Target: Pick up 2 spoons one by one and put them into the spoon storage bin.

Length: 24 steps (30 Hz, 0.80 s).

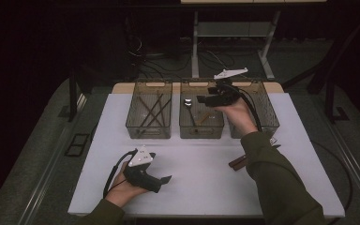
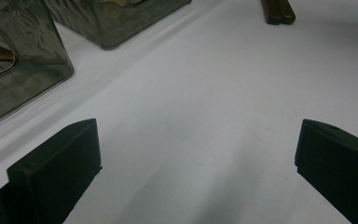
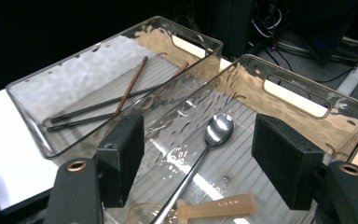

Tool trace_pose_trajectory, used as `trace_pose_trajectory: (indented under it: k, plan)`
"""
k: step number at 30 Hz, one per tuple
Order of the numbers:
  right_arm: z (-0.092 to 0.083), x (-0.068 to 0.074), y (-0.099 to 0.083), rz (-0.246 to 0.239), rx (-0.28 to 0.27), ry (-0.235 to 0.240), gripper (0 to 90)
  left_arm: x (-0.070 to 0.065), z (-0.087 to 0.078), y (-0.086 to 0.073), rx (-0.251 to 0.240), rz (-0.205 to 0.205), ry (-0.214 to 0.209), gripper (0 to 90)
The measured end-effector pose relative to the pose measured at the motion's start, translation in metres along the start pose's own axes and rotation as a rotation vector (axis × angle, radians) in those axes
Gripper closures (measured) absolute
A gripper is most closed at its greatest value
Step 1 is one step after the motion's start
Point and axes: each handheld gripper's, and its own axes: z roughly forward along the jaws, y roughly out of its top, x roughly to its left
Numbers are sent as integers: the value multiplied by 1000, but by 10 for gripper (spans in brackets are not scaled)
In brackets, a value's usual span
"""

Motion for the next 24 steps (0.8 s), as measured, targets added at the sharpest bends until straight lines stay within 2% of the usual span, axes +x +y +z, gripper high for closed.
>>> trace_pose_trajectory:
  k: [3,7,9,11,12,17,18,22,24]
  plan:
    - [-8,1,-1,5,-5,21,333,0,0,-1,0,-5,0,0]
    - [-17,3,-4,-18,-5,27,332,1,0,-1,1,-4,0,0]
    - [-22,4,-7,-18,-6,31,332,2,-1,-1,12,5,0,0]
    - [-27,5,-10,-16,-5,37,333,2,-1,-2,9,-3,2,0]
    - [-31,6,-12,-14,-1,44,333,2,-1,-2,1,-11,2,0]
    - [-45,13,-26,-18,-10,73,334,5,-3,-4,13,-5,6,0]
    - [-47,15,-29,-32,-11,78,334,5,-3,-3,13,-5,6,0]
    - [-58,21,-41,-41,-14,89,338,5,-2,-2,5,-13,8,0]
    - [-63,22,-48,-45,-12,88,340,4,-3,-2,9,-4,6,0]
